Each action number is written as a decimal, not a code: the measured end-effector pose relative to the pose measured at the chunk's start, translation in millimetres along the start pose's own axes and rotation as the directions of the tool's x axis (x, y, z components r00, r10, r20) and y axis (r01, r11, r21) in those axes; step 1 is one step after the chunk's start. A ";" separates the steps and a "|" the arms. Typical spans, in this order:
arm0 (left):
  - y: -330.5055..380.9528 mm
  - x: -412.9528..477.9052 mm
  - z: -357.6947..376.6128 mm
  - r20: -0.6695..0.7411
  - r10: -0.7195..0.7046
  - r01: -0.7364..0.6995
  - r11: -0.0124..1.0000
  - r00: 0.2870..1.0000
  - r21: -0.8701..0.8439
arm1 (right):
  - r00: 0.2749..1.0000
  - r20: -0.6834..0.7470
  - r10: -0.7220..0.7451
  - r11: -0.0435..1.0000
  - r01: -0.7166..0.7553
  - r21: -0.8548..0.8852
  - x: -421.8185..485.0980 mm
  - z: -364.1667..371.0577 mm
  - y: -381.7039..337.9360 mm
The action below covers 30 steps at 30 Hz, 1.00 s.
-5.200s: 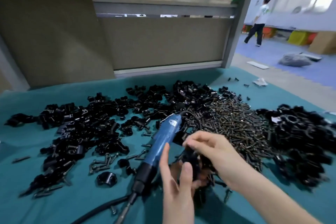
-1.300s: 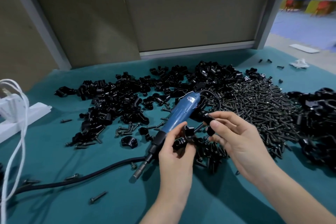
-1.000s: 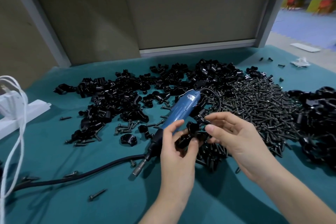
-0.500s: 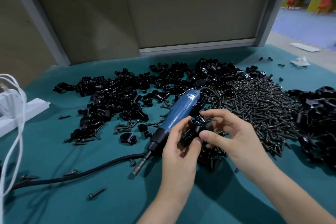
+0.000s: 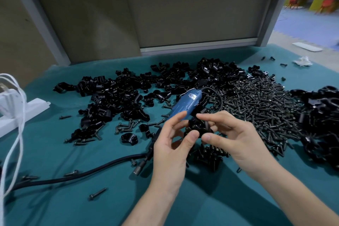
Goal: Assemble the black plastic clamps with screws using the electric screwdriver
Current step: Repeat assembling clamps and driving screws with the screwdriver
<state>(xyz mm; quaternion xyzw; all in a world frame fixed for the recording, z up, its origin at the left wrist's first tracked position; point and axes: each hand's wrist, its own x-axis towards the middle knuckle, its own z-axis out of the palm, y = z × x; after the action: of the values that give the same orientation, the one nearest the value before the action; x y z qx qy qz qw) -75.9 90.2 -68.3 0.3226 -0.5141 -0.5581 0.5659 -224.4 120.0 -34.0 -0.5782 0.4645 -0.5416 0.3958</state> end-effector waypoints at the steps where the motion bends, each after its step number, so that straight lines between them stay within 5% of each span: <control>1: 1.1 0.5 -0.8 0.018 -0.012 0.012 1.000 1.000 -0.001 | 1.000 0.005 -0.011 1.000 0.011 -0.003 0.0 -0.6 -0.8; 30: 6.0 -0.5 -0.4 0.098 -0.096 0.099 0.995 0.991 -0.028 | 0.992 -0.026 -0.124 0.990 0.121 -0.077 3.1 -8.7 1.1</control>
<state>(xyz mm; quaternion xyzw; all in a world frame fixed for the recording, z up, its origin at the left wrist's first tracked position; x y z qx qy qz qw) -73.7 91.6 -62.8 0.3106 -0.5154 -0.6084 0.5175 -233.2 117.1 -33.4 -0.6118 0.4542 -0.5557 0.3325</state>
